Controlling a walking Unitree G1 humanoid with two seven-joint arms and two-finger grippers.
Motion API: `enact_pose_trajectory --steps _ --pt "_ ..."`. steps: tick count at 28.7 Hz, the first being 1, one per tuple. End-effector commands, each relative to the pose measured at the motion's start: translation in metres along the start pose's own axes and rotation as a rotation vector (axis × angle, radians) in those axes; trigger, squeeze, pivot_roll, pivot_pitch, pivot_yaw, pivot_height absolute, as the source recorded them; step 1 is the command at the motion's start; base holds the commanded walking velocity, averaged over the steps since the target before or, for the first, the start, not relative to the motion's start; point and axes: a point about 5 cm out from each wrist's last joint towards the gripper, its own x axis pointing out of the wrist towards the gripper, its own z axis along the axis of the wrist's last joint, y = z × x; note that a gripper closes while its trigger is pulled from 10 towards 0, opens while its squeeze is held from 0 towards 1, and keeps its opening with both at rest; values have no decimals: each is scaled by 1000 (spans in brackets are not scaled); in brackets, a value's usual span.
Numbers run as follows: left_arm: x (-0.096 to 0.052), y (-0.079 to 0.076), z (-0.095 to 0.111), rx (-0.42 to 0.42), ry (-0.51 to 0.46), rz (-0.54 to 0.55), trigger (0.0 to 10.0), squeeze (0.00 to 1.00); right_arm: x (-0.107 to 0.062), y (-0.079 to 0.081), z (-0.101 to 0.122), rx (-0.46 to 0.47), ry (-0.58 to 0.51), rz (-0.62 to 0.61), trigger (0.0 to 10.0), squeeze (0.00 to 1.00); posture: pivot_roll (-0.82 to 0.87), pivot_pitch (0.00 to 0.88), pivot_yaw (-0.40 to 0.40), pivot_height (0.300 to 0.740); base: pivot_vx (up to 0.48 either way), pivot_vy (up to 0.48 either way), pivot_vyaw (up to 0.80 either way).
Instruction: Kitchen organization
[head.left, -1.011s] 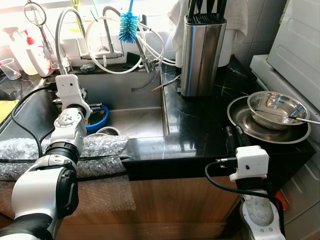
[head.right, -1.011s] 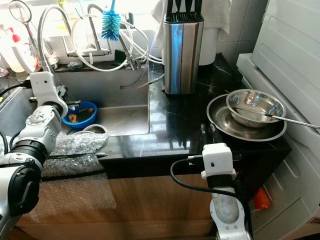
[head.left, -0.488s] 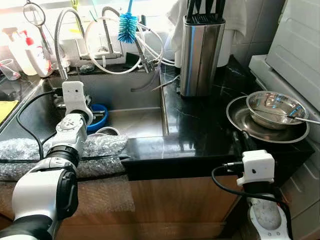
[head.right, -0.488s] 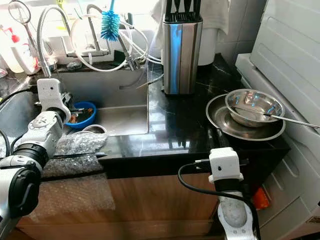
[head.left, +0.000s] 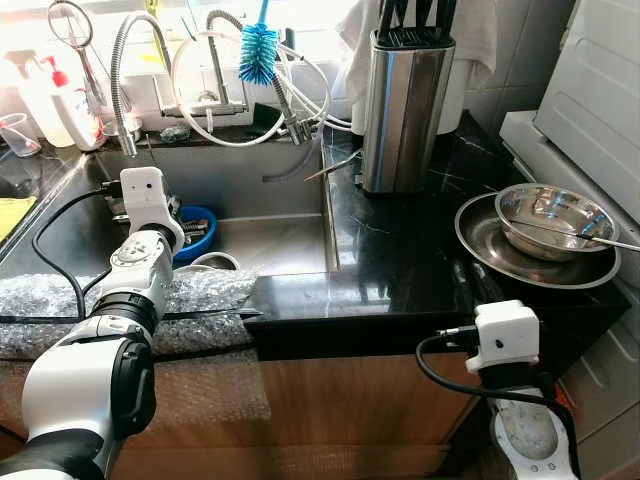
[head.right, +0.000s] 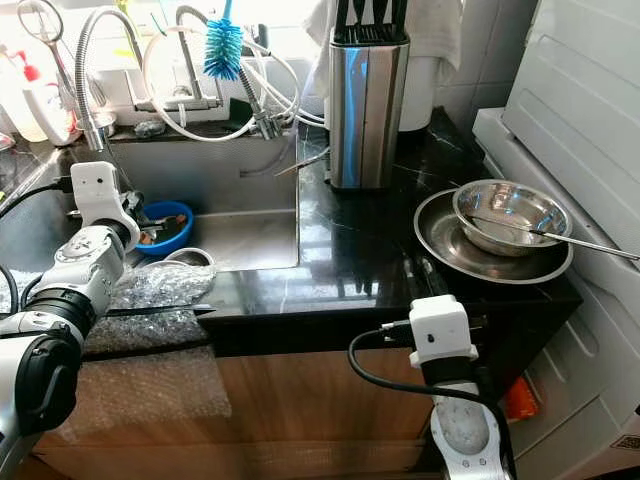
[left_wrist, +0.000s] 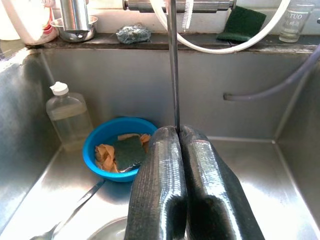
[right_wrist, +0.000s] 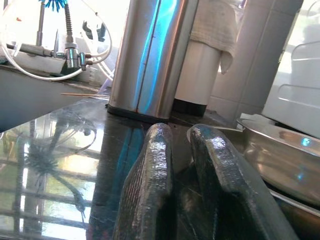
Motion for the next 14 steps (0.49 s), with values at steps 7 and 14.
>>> enact_pose_trajectory --steps 7,14 --pt "-1 -7 -13 0 95 -35 10000 0 3 2 1 8 -4 7 10000 0 -134 0 59 740 0 0 0" --pt "-3 -11 -21 12 138 -51 10000 1000 4 3 0 9 0 8 10000 0 -130 0 57 740 0 0 0"
